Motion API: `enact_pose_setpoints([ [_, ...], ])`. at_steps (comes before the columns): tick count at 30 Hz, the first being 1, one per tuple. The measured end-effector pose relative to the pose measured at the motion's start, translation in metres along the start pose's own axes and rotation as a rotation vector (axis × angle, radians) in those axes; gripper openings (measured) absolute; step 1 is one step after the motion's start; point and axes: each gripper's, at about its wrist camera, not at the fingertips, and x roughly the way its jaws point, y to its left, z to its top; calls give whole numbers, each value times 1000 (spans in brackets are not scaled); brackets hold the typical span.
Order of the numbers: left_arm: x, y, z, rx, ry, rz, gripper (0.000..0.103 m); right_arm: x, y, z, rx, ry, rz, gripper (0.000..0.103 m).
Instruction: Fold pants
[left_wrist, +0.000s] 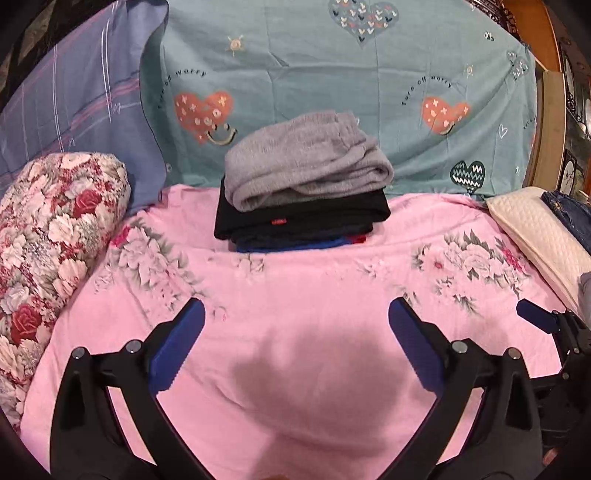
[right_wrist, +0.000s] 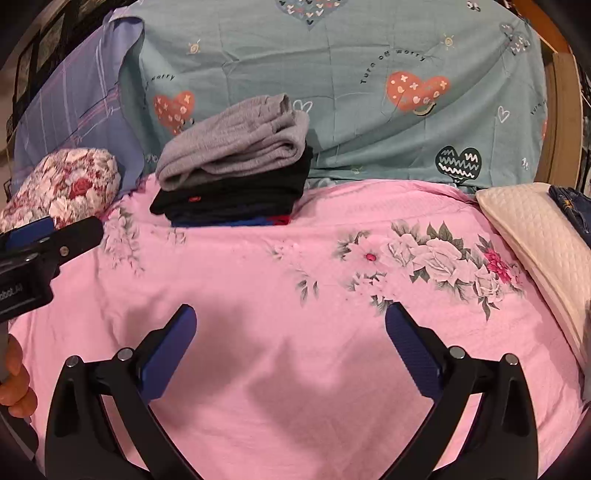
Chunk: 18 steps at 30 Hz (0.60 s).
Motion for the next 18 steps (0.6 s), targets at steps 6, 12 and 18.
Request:
enact_pose_setpoints([
  [6,8,4,-9,-2,3,13,101,9,2,-15,-5,0,6,102],
  [12,13,-1,-13,26,18,18,101,18,9,-24,-40,31,7,102],
  [18,14,-2,-23,8,10,23,101,17,12,-27,-43,31,19,102],
])
